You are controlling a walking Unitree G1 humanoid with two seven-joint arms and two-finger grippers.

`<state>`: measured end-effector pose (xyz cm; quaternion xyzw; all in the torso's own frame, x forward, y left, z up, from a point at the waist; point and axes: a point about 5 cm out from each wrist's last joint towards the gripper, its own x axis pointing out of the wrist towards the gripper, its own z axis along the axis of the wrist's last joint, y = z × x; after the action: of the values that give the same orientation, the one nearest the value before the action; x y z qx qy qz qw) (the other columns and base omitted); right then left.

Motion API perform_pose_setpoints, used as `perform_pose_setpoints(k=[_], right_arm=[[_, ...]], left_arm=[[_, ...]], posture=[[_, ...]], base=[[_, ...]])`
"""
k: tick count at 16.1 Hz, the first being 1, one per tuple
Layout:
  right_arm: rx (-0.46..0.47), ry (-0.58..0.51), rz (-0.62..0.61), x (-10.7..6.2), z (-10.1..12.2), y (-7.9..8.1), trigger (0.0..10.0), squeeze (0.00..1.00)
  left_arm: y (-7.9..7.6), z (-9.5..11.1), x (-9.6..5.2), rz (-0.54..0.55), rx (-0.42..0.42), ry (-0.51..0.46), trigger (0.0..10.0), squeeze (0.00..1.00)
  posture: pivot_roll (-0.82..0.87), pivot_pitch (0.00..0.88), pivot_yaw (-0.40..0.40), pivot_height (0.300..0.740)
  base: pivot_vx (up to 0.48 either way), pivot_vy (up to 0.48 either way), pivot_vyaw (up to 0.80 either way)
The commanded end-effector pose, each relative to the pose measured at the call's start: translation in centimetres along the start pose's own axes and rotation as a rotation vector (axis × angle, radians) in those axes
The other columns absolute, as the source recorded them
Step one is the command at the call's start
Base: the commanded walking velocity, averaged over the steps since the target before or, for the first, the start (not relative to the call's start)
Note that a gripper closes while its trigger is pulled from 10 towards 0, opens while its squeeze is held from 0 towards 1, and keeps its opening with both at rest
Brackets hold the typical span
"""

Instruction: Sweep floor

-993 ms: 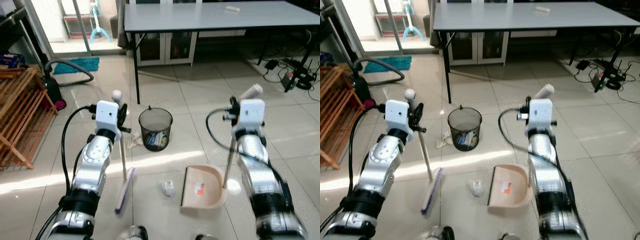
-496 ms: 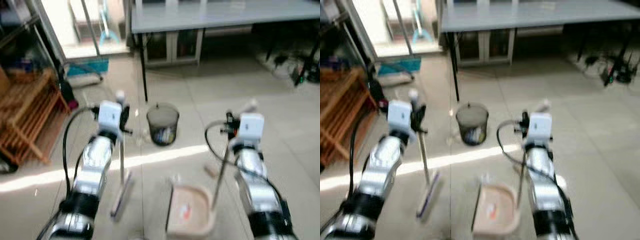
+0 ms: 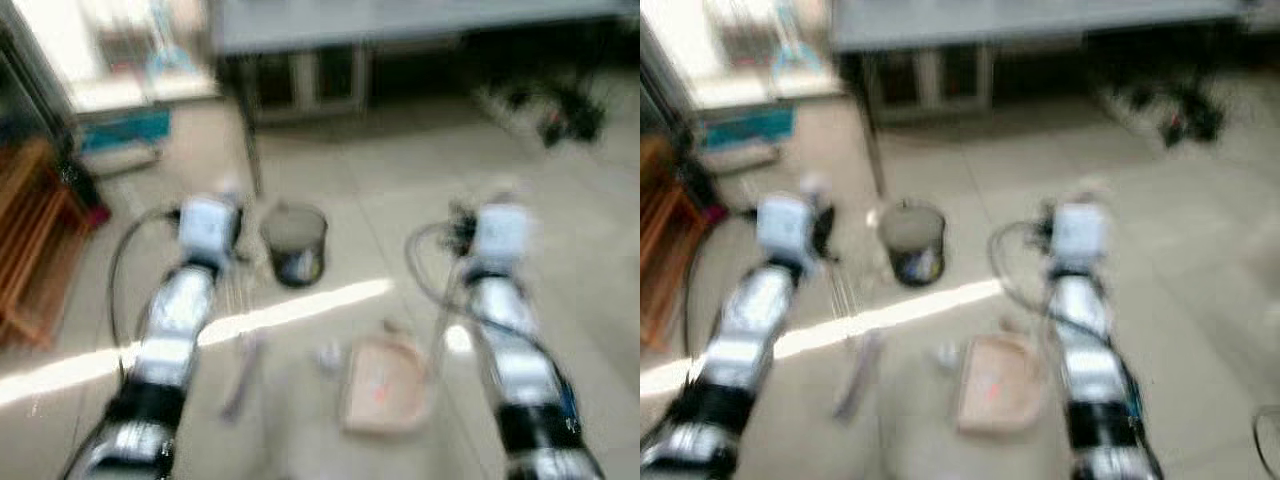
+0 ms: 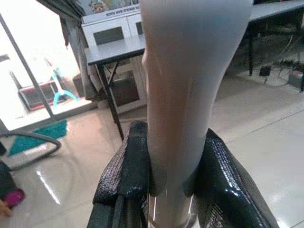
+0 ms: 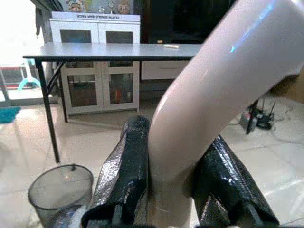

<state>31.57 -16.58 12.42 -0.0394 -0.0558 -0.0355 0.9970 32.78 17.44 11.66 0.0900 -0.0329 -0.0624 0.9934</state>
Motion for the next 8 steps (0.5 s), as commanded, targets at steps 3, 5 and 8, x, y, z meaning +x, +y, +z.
perform_pose_setpoints(k=[3,5,8], right_arm=[[-0.049,-0.038,0.001,0.39,0.92,-0.75,10.0,0.00],[-0.052,-0.047,-0.016,0.46,1.04,-0.91,10.0,0.00],[-0.040,-0.053,-0.035,0.64,1.23,-1.61,10.0,0.00]], left_arm=[[-0.55,1.38,0.46,-0.016,0.009,-0.062,10.0,0.00],[-0.62,1.37,0.48,-0.021,0.009,-0.061,10.0,0.00],[-0.57,1.24,0.48,-0.018,0.007,-0.056,10.0,0.00]], posture=[[0.01,0.015,0.063,0.740],[0.01,0.019,0.064,0.740],[0.01,0.024,0.067,0.740]], base=[[0.336,0.000,0.13],[0.337,0.000,0.80],[0.336,0.000,0.00]])
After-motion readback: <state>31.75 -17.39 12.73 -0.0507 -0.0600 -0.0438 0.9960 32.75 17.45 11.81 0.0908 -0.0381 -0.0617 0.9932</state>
